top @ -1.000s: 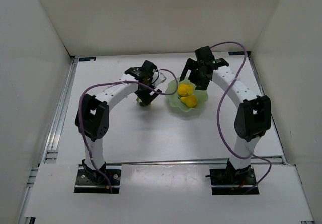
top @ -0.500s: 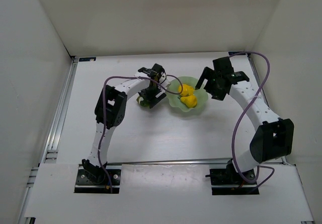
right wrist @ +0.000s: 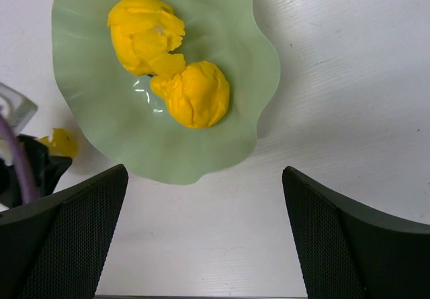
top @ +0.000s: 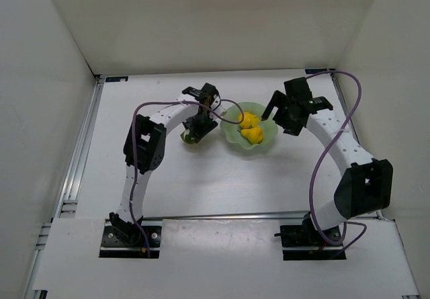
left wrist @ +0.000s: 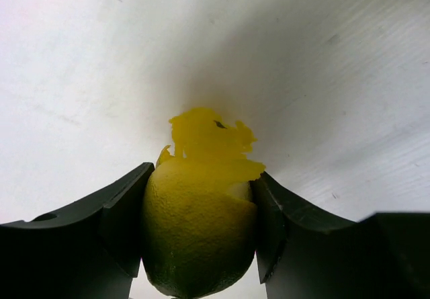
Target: Place and organize the fake fruits in the fruit bowl
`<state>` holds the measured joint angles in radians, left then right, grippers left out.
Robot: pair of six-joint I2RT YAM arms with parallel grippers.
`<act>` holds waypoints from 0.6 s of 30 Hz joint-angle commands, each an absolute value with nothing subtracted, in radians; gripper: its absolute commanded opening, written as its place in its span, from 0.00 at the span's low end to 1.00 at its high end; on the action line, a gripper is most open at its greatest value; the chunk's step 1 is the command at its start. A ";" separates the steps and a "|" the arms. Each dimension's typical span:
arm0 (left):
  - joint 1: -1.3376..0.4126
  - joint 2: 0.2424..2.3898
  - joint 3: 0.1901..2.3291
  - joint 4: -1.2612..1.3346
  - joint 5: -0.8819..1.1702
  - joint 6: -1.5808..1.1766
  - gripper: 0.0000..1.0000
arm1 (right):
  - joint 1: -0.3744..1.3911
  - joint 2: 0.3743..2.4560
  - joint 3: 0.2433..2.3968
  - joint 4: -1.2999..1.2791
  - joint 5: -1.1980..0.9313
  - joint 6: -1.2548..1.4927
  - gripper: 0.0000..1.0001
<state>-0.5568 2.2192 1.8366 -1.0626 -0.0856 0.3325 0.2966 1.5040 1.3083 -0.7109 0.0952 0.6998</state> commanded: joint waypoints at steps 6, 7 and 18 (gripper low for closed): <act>-0.695 1.996 2.002 -0.959 -0.097 0.347 0.41 | 0.266 1.390 1.220 -0.703 0.167 0.712 1.00; -0.730 1.996 2.002 -0.934 -0.106 0.356 0.43 | 0.265 1.381 1.207 -0.703 0.167 0.712 1.00; -0.834 2.224 2.239 -0.864 -0.118 0.359 0.81 | 0.176 1.136 1.077 -0.749 0.353 0.721 1.00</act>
